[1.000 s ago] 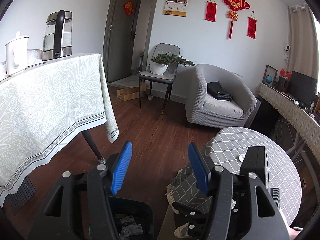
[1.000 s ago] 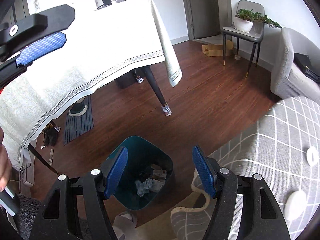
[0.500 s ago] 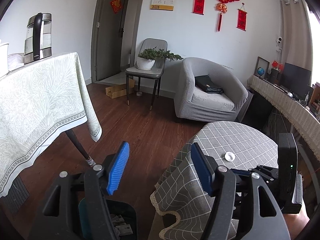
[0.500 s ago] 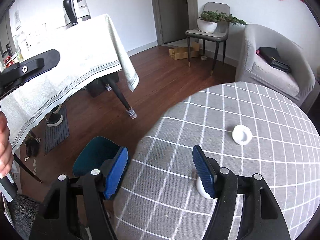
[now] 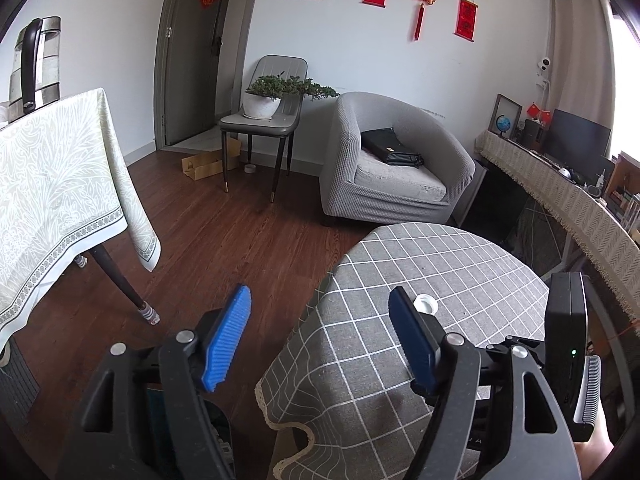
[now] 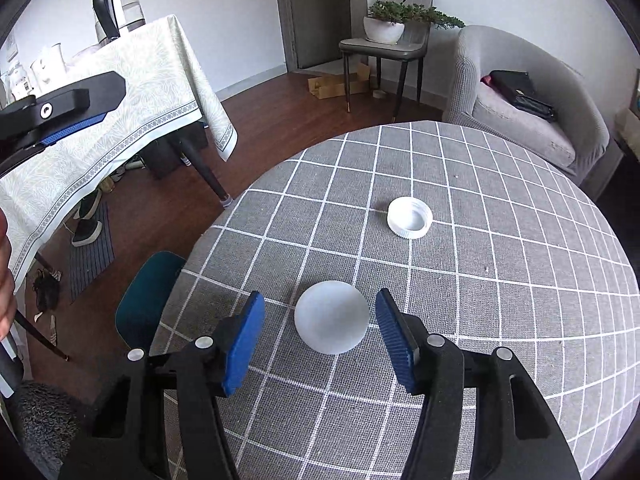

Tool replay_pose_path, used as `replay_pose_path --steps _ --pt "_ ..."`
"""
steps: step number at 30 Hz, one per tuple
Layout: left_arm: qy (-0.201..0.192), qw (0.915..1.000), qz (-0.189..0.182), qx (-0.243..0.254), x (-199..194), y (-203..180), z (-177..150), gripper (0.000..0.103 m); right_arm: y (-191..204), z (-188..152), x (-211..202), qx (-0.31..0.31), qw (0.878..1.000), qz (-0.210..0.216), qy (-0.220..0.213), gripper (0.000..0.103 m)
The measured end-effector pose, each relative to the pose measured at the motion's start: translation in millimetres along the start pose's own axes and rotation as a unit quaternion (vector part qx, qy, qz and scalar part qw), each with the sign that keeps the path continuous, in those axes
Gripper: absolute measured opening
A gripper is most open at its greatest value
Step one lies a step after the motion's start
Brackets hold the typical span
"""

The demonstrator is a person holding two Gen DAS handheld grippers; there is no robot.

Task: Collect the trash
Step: 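Grasp the white ball with the right gripper while the left grasps the white round lid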

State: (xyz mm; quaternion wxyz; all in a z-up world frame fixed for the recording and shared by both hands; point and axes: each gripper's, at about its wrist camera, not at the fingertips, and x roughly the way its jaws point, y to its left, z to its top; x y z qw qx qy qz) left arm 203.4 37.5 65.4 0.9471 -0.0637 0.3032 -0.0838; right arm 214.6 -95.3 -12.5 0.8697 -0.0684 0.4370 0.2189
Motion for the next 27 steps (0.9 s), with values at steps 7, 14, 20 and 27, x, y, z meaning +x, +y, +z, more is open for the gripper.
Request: replay_pose_path --steps 7,14,20,27 --pt "0.017 0.9998 -0.006 0.004 21 -16 -1 0.077 -8 -8 -2 -0.003 1.000 -0.003 -0.002 0.045" --pt "0.020 0.9997 0.003 0.010 36 -33 -5 0.078 -19 -1 -3 0.015 1.000 0.010 -0.008 0.040" --pt "0.025 0.9983 0.005 0.052 51 -62 -5 0.078 -56 0 -26 0.062 0.998 0.013 -0.022 0.040" --pt "0.053 0.9935 0.005 0.101 78 -91 -7 0.076 -107 -5 -50 0.141 0.989 0.013 -0.044 0.040"
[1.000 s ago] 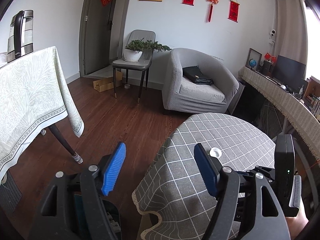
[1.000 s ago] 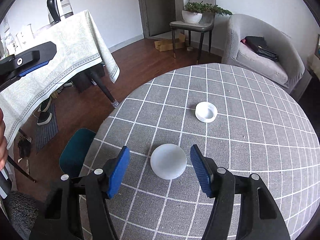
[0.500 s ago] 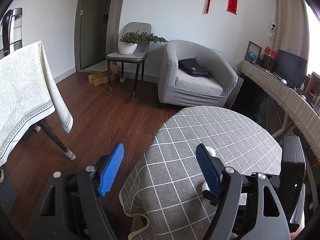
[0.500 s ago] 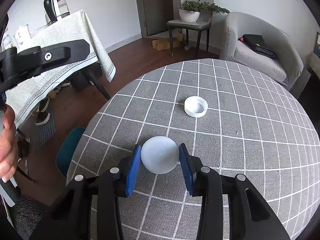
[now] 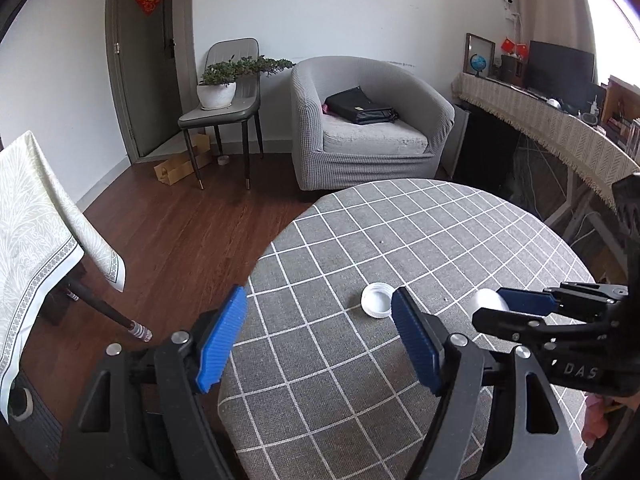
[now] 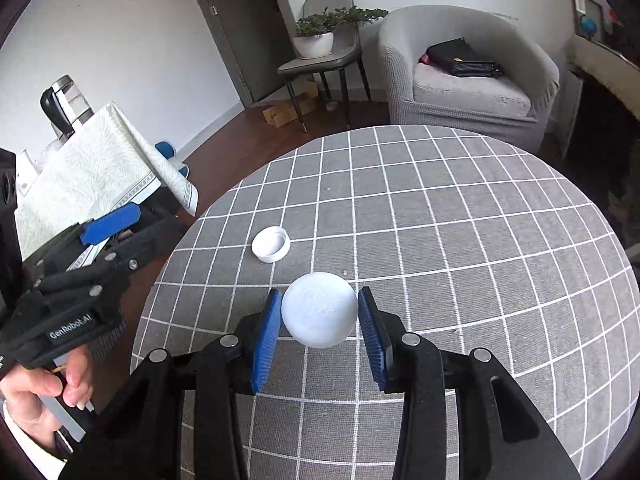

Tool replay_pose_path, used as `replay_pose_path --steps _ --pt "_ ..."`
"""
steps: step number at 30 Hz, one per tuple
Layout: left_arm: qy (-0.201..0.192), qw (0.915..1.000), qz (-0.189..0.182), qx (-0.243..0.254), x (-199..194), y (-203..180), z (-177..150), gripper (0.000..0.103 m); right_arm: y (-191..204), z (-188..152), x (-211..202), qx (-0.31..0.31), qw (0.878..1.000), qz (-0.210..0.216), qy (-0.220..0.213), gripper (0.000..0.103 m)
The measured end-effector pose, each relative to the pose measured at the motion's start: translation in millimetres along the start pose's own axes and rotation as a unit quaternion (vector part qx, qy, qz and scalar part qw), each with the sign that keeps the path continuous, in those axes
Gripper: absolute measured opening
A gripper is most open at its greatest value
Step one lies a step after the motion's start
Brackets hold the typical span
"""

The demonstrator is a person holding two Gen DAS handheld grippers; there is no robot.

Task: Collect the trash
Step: 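Grasp the white ball with the right gripper while the left grasps the white round lid, then carry the lid in the left gripper while the right carries the ball to the bin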

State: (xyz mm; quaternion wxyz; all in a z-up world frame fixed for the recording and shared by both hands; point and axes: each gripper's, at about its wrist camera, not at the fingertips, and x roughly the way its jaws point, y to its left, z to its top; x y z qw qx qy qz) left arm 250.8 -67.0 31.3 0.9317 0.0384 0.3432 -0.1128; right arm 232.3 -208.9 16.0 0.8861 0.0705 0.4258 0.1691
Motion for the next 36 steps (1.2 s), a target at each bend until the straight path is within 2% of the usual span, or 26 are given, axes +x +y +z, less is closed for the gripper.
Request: replay_pose_path --steps 3,7,11,20,22,24,28,36 --pt "0.018 0.9996 -0.018 0.007 14 -7 2 0.075 -5 1 -6 0.010 1.000 0.004 -0.008 0.040" --pt "0.041 0.9970 -0.020 0.063 31 -24 -1 0.069 -10 6 -10 0.019 1.000 0.009 -0.015 0.040" --pt "0.056 0.9943 -0.028 0.087 45 -31 -2 0.064 -19 8 -9 0.039 0.999 0.012 -0.019 0.040" --pt "0.085 0.9908 -0.046 0.095 72 -35 -6 0.054 -31 11 -16 0.064 0.997 0.018 -0.030 0.040" --pt "0.091 0.9900 -0.051 0.095 76 -37 -7 0.047 -31 12 -15 0.067 0.997 0.020 -0.030 0.040" --pt "0.092 0.9904 -0.056 0.087 79 -36 -7 0.046 -29 13 -14 0.065 0.997 0.022 -0.029 0.040" --pt "0.093 0.9908 -0.070 0.069 82 -34 -5 0.033 -25 15 -14 0.063 0.997 0.024 -0.030 0.040" --pt "0.084 0.9927 -0.068 0.053 61 -33 -10 0.033 -12 20 -16 0.049 0.998 0.026 -0.032 0.040"
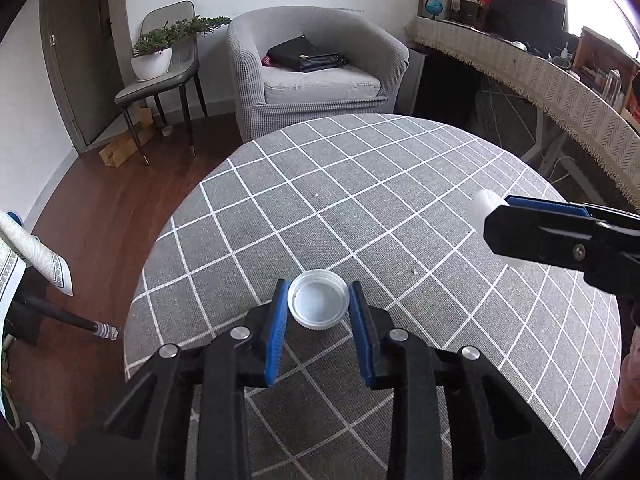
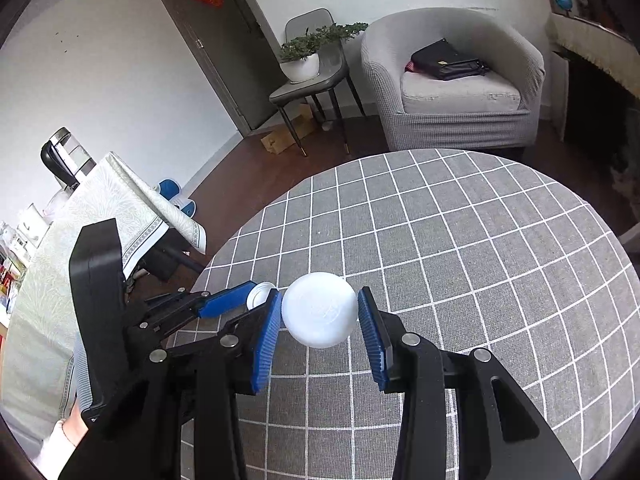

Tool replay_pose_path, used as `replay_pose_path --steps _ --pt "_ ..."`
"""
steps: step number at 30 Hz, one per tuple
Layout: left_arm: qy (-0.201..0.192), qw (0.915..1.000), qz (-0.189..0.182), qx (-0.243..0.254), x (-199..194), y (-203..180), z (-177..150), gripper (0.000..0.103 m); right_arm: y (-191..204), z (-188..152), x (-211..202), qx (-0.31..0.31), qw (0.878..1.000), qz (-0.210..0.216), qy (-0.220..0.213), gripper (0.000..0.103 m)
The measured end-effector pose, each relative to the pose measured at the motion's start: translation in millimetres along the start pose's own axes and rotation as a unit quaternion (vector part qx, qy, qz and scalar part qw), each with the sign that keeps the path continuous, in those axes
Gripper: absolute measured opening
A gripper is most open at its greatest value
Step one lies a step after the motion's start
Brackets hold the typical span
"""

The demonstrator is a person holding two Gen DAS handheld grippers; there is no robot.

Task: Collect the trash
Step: 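Carry the lid in the left gripper while the right carries the ball to the bin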

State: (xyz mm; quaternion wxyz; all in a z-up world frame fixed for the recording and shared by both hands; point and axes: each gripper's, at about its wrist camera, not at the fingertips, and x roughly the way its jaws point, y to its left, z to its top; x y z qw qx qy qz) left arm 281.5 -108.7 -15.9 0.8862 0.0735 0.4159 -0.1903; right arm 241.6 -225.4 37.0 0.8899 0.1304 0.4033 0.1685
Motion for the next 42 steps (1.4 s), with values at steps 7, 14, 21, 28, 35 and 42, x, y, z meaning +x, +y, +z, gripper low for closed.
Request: replay_pose_path --steps 7,14,21,28,35,42 --pt "-0.014 0.9996 0.023 -0.003 -37 6 -22 0.033 15 -1 -5 -0.019 1.000 0.006 0.000 0.040" --pt "-0.028 0.9973 0.051 -0.044 -74 26 -49 0.032 32 -2 -4 -0.031 0.999 0.030 0.002 0.040" --pt "-0.036 0.9944 0.072 -0.068 -100 44 -77 0.033 55 -7 5 -0.052 0.998 0.041 0.014 0.040" --pt "-0.030 0.9892 0.098 -0.105 -110 80 -116 0.033 92 -15 14 -0.088 0.994 0.057 0.023 0.040" --pt "-0.004 0.9840 0.135 -0.117 -100 117 -155 0.033 130 -26 27 -0.111 0.990 0.082 0.039 0.040" --pt "0.004 0.9793 0.144 -0.142 -104 151 -177 0.033 170 -32 47 -0.137 0.985 0.094 0.054 0.040"
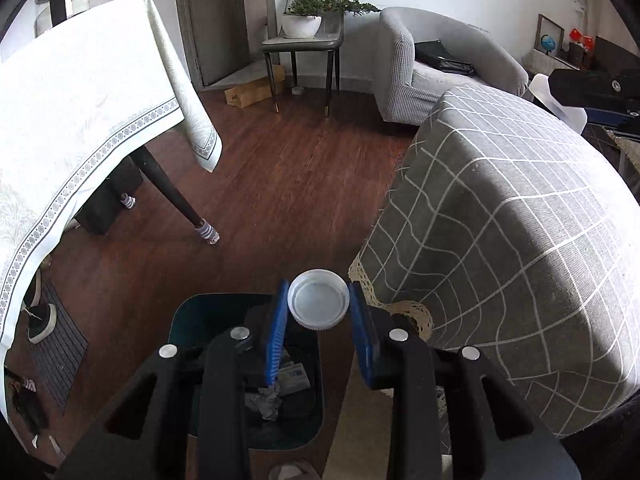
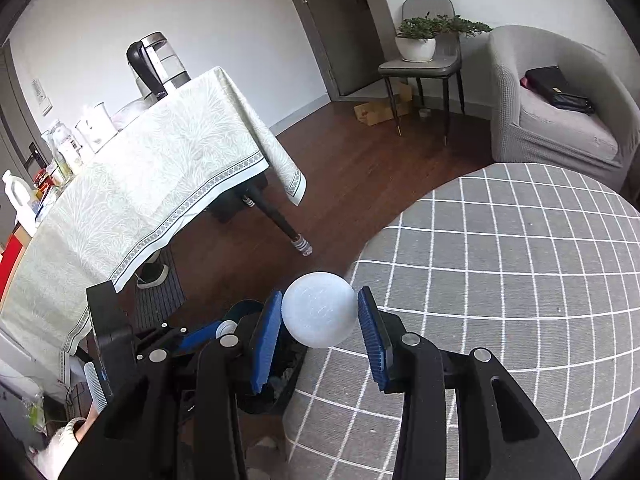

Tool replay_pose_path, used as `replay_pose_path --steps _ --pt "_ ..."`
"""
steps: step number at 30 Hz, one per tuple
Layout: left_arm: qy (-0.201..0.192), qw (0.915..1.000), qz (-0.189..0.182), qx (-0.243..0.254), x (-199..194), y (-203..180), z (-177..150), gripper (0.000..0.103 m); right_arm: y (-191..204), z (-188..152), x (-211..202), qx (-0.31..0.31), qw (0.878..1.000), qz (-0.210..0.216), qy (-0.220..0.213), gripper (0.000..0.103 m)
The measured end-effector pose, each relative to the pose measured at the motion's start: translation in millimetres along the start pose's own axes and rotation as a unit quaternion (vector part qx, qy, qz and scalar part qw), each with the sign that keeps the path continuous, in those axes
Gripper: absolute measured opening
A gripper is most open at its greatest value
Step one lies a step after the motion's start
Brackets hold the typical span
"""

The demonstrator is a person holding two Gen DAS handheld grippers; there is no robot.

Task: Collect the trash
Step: 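Carry the lid in the left gripper while the right carries the ball to the bin, then open the left gripper over the teal bin to drop the white lid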

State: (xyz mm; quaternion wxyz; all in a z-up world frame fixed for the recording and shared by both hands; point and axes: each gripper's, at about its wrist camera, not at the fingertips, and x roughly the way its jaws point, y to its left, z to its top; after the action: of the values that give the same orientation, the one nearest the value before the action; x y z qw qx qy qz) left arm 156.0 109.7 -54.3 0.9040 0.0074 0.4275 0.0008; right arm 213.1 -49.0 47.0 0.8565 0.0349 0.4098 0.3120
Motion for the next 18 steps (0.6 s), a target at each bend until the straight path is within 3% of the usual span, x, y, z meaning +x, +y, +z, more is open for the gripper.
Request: replay_pose_path --steps 9,18 --pt "0.026 0.9986 0.003 -0.046 15 39 -10 0.033 38 6 34 -0.026 0.999 0.017 0.019 0.040" --pt "0.090 0.9930 0.016 -0.074 50 69 -33 0.033 69 7 62 -0.045 0.998 0.036 0.033 0.040"
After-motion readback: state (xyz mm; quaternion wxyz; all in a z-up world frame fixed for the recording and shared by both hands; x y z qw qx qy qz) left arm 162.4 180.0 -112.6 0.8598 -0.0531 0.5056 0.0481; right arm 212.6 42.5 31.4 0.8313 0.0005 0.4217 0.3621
